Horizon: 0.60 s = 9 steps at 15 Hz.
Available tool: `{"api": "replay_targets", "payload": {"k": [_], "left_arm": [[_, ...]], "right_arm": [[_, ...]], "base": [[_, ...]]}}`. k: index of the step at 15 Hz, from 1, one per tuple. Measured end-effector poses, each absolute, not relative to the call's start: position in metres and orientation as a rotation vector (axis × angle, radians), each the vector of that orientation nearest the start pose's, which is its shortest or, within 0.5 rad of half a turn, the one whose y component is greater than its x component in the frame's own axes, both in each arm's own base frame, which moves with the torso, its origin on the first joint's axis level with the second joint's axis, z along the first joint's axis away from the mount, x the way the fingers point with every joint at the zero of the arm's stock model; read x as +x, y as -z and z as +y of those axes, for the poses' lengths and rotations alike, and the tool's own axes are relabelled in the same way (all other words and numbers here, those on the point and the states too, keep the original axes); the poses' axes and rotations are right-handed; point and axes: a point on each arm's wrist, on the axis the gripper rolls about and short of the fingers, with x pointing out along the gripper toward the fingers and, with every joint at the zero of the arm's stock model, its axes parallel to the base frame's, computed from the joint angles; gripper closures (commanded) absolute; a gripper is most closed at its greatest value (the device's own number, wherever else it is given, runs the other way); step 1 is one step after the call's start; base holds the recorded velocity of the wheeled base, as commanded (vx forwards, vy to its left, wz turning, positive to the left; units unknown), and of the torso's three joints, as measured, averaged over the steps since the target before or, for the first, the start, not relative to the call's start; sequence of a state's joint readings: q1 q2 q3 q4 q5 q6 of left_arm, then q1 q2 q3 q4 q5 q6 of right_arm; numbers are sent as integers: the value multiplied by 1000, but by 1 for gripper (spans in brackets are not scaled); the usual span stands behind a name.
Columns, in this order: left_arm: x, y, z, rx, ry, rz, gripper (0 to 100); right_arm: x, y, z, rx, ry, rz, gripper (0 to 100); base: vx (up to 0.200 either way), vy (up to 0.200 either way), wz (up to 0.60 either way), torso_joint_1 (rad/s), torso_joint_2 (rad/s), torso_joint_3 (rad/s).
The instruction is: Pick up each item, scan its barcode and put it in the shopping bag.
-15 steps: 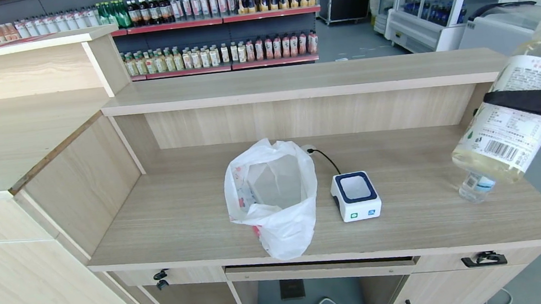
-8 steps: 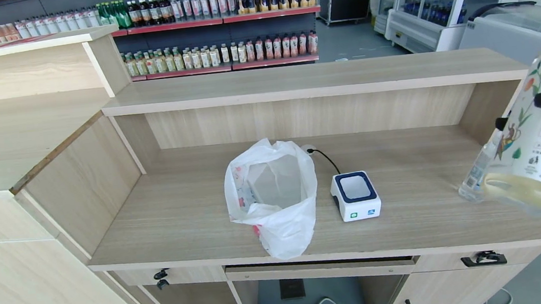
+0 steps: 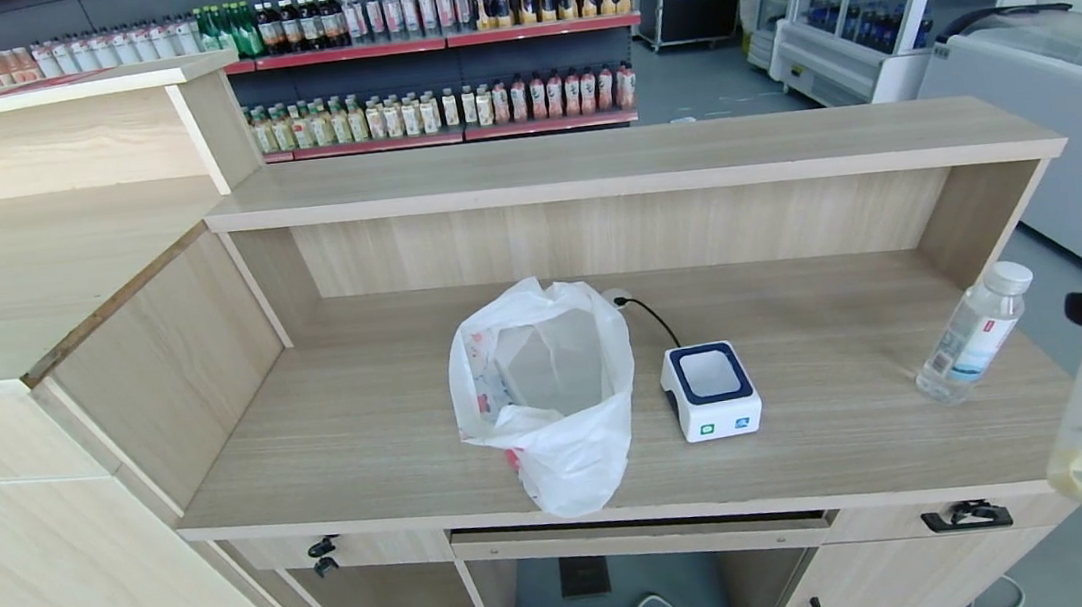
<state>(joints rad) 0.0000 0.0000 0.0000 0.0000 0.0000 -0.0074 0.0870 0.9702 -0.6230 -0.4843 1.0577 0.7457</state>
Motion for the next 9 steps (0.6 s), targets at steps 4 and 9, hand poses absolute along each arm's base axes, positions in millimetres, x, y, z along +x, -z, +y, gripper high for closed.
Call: {"api": "replay_targets", "payload": {"k": [4,9], "left_arm": [[-23,-75,0,-7,0,0,0],[-23,-75,0,-7,0,0,0]], "right_arm": [[107,-271,30,601,-1087,278,100],[98,-264,31,624,-1076,329,100]], "base": [[0,0,0,0,0,0],[0,0,0,0,0,0]]}}
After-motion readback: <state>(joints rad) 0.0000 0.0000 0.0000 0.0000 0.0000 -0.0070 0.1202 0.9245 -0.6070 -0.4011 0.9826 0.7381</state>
